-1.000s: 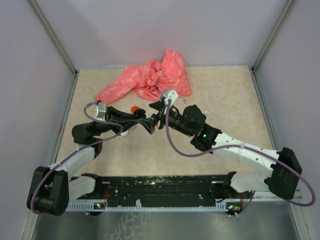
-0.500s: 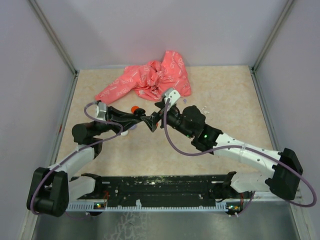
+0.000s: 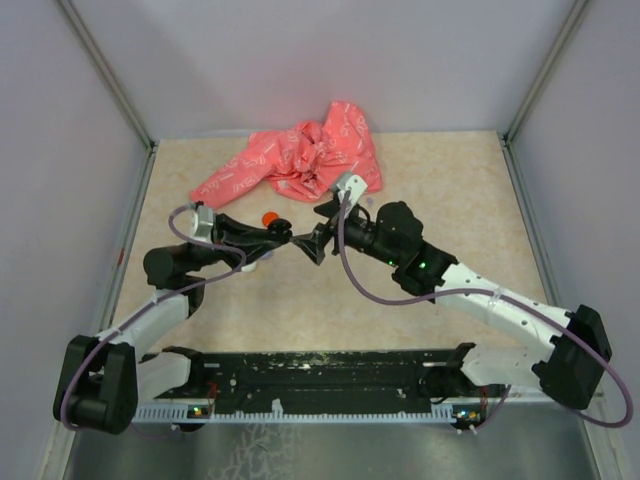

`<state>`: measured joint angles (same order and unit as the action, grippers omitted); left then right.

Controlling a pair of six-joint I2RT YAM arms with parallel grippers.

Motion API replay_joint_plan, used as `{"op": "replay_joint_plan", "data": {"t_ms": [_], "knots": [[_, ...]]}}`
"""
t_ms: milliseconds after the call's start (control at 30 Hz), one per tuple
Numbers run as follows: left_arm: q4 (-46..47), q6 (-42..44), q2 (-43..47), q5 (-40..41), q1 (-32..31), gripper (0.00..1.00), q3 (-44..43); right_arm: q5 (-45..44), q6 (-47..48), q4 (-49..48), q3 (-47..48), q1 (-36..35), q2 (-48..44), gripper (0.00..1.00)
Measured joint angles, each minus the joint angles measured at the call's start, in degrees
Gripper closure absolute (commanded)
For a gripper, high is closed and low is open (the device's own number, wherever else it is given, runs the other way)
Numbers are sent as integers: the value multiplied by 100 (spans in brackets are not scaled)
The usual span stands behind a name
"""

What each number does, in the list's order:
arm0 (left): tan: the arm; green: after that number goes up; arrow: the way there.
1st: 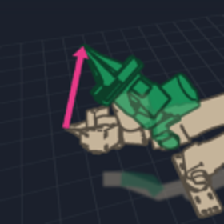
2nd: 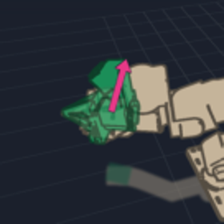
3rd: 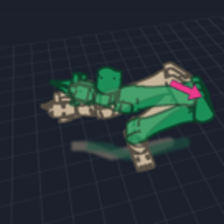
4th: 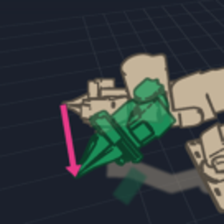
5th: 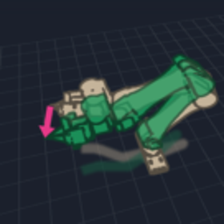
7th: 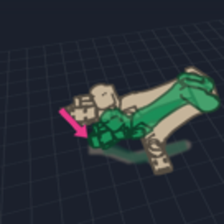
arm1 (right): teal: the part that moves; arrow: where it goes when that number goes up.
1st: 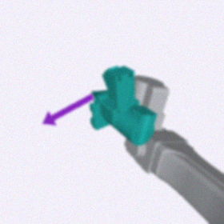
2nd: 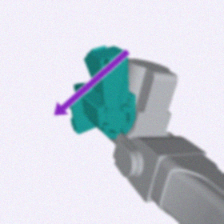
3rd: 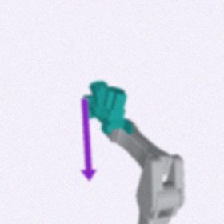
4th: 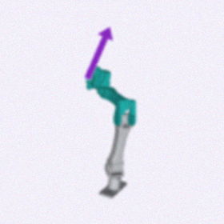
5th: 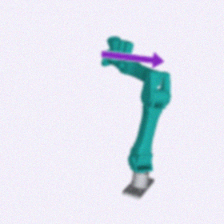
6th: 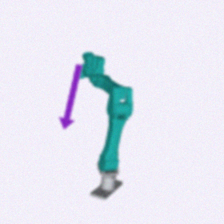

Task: Insert the wireless bluetooth earbuds into the charging case
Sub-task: Close the charging case.

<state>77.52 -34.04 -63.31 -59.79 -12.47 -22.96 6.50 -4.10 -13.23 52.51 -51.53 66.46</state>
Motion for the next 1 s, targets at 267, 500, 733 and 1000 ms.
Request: {"op": "replay_joint_plan", "data": {"t_ms": [267, 500, 733, 1000], "knots": [[-13, 42, 0, -308, 0, 100, -131, 1884, -579, 343, 586, 678, 236, 11], [-11, 42, 0, -546, -2, 100, -238, 2927, -1134, 299, 1021, 710, 881, 15], [-33, 42, -2, -610, -2, 100, -240, 3624, -1569, 234, 1029, 710, 1335, 21], [-133, 46, -17, -608, -2, 100, -258, 4046, -1663, -267, 1016, 717, 1279, 22]]}}
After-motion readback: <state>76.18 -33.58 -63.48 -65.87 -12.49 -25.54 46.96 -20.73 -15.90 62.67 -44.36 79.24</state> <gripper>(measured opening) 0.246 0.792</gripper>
